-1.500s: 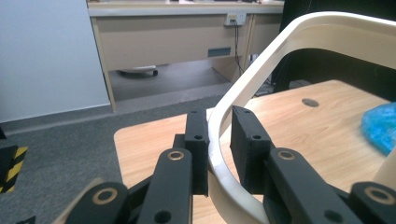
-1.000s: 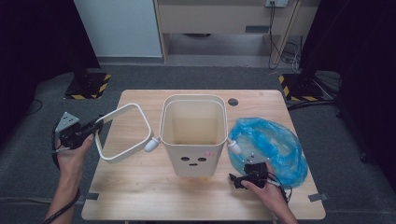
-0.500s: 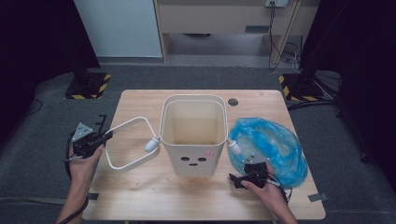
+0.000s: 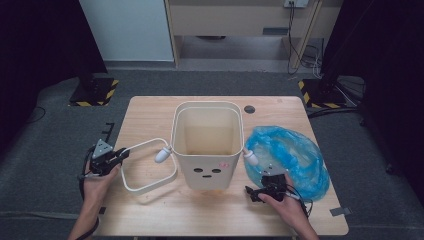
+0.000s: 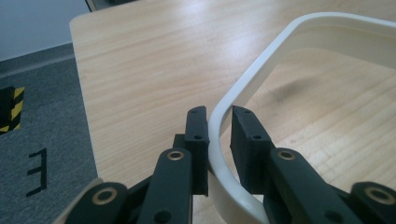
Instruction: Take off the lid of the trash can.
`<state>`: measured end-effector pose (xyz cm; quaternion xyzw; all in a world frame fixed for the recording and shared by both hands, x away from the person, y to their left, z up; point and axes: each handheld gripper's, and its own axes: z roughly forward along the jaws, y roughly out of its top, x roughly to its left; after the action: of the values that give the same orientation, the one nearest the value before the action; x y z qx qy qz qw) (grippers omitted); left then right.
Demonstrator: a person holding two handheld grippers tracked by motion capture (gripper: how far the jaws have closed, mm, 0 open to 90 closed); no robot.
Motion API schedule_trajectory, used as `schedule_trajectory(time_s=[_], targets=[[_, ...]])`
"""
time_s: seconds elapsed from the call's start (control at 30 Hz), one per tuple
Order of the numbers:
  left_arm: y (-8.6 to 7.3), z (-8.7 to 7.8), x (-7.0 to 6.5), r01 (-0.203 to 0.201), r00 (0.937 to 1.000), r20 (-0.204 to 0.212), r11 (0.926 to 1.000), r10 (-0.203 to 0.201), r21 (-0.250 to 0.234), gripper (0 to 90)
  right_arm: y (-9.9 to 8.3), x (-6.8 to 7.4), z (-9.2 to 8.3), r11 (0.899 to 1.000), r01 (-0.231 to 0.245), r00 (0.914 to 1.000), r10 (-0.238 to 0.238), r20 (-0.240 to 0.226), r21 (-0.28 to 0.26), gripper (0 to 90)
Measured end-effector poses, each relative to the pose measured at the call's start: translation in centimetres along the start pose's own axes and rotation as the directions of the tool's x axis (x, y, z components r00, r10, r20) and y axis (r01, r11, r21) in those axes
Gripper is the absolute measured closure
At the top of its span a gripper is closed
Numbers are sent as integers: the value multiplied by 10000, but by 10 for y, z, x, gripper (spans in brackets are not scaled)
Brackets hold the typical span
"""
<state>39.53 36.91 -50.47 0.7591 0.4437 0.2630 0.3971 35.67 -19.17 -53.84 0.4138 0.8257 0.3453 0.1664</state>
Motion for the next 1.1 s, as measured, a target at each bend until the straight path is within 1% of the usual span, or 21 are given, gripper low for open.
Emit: schedule_trajectory(time_s=[0.03,0.1,0.17,0.27,0.4,0.57,0.63,0.7,0.77,0.93,1.1], targets=[[-2,1,0,-9,10000,70,10000,9,83,769,0,0,0,10000,5,10000,-5,-1,0,14],[-5,2,-2,-134,9999,67,9997,132,218,769,0,0,0,10000,5,10000,-5,-1,-1,14],[-7,4,-4,-344,9994,85,9985,341,421,769,0,0,0,10000,-31,10000,31,-1,2,14],[-10,6,-6,-478,9988,101,9974,473,537,768,0,0,0,10000,-2,10000,2,-2,1,15],[-11,7,-7,-497,9985,251,9972,483,557,768,0,0,0,10000,4,10000,-4,-1,-2,14],[-14,8,-6,-393,9984,426,9974,368,601,768,0,0,0,10000,0,10000,0,-2,-1,14],[-16,8,-6,-456,9980,476,9961,421,749,768,0,0,0,10000,3,10000,-3,-2,1,14],[-18,9,-5,-429,9976,577,9952,379,877,771,0,0,0,10000,1,10000,-1,0,-2,14],[-19,9,-4,-330,9980,567,9955,280,890,775,0,0,0,10000,-1,10000,1,-1,0,14],[-17,9,-5,-528,9968,660,9934,462,1019,777,0,0,0,10000,-4,10000,4,11,0,14],[-18,9,-5,-416,9976,597,9943,358,979,774,0,0,0,10000,-43,10000,43,12,5,14]])
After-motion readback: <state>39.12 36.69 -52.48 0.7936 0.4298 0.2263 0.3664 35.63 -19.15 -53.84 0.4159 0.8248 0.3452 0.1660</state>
